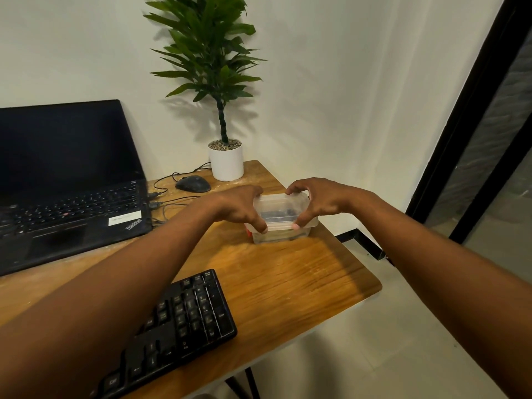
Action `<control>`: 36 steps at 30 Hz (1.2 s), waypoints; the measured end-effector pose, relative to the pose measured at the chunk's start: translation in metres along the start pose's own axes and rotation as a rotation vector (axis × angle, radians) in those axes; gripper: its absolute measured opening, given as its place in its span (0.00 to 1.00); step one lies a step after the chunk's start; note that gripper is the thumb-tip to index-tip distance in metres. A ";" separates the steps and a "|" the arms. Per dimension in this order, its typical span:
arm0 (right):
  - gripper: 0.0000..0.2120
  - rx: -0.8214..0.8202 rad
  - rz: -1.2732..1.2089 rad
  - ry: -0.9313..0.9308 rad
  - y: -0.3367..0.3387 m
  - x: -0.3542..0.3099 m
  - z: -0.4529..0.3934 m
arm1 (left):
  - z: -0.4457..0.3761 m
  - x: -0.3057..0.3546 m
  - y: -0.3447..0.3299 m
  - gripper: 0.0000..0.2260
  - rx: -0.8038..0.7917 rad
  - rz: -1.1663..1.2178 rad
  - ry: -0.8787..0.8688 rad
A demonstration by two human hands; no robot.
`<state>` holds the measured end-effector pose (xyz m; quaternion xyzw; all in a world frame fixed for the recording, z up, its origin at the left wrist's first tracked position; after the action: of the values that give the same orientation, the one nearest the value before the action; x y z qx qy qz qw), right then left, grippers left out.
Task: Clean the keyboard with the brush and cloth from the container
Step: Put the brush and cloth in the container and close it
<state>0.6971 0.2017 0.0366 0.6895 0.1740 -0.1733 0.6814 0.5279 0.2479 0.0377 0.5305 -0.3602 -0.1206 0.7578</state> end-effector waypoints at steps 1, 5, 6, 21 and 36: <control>0.43 -0.001 0.001 0.002 0.000 0.000 -0.001 | 0.000 -0.001 0.001 0.47 -0.005 0.012 0.000; 0.43 -0.004 0.004 0.009 0.001 -0.002 -0.002 | -0.002 -0.004 0.004 0.50 -0.016 0.043 0.000; 0.43 -0.005 0.008 0.014 0.002 -0.003 -0.003 | -0.002 -0.004 0.004 0.50 -0.013 0.043 -0.001; 0.44 -0.073 0.018 -0.029 -0.006 0.002 -0.009 | -0.003 -0.009 -0.003 0.48 -0.042 0.027 0.008; 0.34 0.054 -0.427 -0.232 -0.007 0.025 0.002 | 0.001 -0.048 -0.006 0.24 0.060 0.468 0.270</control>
<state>0.7159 0.1998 0.0184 0.6303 0.2317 -0.3960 0.6262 0.4945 0.2720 0.0121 0.4662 -0.3721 0.1405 0.7902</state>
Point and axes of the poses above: each hand's wrist, its own z-axis away from the middle knuckle, its own y-axis out of the back of the hand, x = y × z, the point moved 9 cm from there along -z, towards the middle knuckle, and after that the axes turned 4 degrees about x, right-handed, at the moved point
